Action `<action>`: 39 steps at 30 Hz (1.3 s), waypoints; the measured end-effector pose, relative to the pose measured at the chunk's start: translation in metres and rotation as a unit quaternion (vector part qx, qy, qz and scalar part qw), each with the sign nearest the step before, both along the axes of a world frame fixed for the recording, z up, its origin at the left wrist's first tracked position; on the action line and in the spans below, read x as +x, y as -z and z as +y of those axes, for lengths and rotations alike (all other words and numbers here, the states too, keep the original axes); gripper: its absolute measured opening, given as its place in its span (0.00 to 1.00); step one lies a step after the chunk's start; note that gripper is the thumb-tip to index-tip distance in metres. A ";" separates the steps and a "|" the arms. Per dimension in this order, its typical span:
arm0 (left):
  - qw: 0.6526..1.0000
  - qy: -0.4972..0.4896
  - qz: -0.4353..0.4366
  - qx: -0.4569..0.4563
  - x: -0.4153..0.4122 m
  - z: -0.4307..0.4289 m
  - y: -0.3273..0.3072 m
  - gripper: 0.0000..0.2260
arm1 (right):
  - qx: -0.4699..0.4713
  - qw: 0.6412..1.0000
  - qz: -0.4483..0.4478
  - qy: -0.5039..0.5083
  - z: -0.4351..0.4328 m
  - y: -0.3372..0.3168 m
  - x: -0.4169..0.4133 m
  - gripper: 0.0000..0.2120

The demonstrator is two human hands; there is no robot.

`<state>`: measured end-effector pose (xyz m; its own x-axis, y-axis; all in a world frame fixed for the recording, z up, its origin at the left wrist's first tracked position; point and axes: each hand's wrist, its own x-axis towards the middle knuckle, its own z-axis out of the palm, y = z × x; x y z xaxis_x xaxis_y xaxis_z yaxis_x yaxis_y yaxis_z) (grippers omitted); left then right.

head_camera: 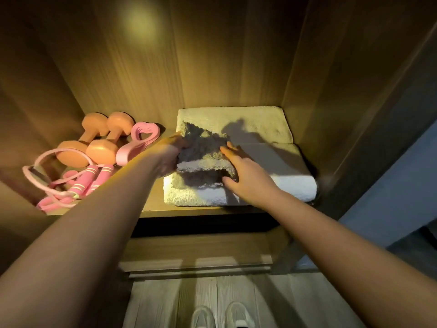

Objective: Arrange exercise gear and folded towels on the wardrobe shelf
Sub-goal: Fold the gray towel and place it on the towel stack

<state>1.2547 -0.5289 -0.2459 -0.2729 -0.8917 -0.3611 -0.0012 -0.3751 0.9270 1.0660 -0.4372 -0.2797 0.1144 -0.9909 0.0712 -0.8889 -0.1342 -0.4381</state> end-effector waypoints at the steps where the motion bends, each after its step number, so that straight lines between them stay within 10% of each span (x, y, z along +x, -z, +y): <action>1: 1.000 -0.006 -0.014 0.003 0.004 0.001 0.003 0.09 | -0.004 1.000 0.019 -0.006 -0.001 0.002 0.004 0.32; 10: 0.962 -0.005 -0.260 -0.079 0.001 -0.005 0.019 0.18 | -0.062 0.995 0.068 0.045 0.003 0.021 0.019 0.28; 20: 0.775 -0.027 -0.598 -0.202 -0.005 0.006 0.031 0.16 | -0.035 0.992 0.111 0.042 0.008 0.028 0.017 0.27; 25: 0.718 0.038 -0.560 -0.412 -0.009 0.012 0.044 0.29 | -0.024 0.992 0.115 0.044 0.006 0.023 0.016 0.26; 30: 0.712 0.192 -0.580 -0.346 -0.008 0.008 0.063 0.28 | 0.004 0.976 -0.181 0.122 -0.029 -0.001 0.004 0.13; 39: 0.707 0.195 -0.582 -0.351 -0.010 0.005 0.070 0.29 | 0.186 0.939 -0.286 0.033 -0.122 -0.030 -0.022 0.16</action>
